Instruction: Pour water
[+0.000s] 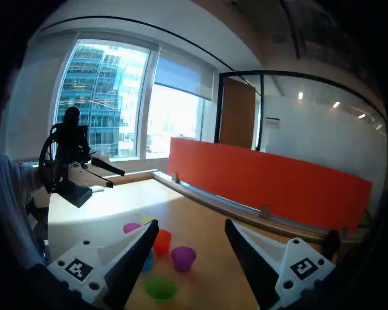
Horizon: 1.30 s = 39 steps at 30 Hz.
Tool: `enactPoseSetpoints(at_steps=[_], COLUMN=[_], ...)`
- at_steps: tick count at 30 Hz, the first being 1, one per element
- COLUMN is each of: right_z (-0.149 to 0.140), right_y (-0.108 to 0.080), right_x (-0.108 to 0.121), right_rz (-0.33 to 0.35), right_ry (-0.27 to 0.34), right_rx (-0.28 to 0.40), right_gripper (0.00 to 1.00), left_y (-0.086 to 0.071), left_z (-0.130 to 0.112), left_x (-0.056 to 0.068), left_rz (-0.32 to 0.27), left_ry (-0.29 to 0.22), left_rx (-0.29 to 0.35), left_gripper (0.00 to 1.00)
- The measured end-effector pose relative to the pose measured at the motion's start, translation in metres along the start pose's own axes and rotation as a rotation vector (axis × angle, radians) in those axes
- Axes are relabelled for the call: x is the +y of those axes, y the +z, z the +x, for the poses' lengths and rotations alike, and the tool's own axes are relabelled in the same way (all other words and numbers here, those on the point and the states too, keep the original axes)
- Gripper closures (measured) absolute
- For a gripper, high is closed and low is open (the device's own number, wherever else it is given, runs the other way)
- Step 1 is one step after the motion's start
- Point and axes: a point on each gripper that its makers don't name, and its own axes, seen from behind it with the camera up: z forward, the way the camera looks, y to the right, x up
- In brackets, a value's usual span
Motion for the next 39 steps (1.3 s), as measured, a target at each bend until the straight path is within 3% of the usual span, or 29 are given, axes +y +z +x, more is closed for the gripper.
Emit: enactPoseSetpoints(at_steps=[8,17,27,39], right_z=[-0.031,-0.056,-0.09,-0.135], right_y=[0.002,0.002,0.001,0.005], right_x=[-0.011,-0.011,-0.019,-0.033], right_rz=[0.072,0.108,0.145,0.199], right_ry=[0.014,-0.004,-0.036,-0.064], right_rx=[-0.078,-0.136,-0.211,-0.301], right_gripper=[0.01,0.0,0.01,0.01], left_y=[0.014,0.027,0.035,0.042], left_z=[-0.025,-0.05,-0.083,-0.127], left_x=[0.014,0.029,0.054,0.074], left_rz=[-0.056,-0.101,-0.165,-0.218], left_ry=[0.021,0.055,0.094,0.113], left_rx=[-0.066,-0.12,-0.186,-0.278], left_gripper=[0.04,0.04,0.04,0.04])
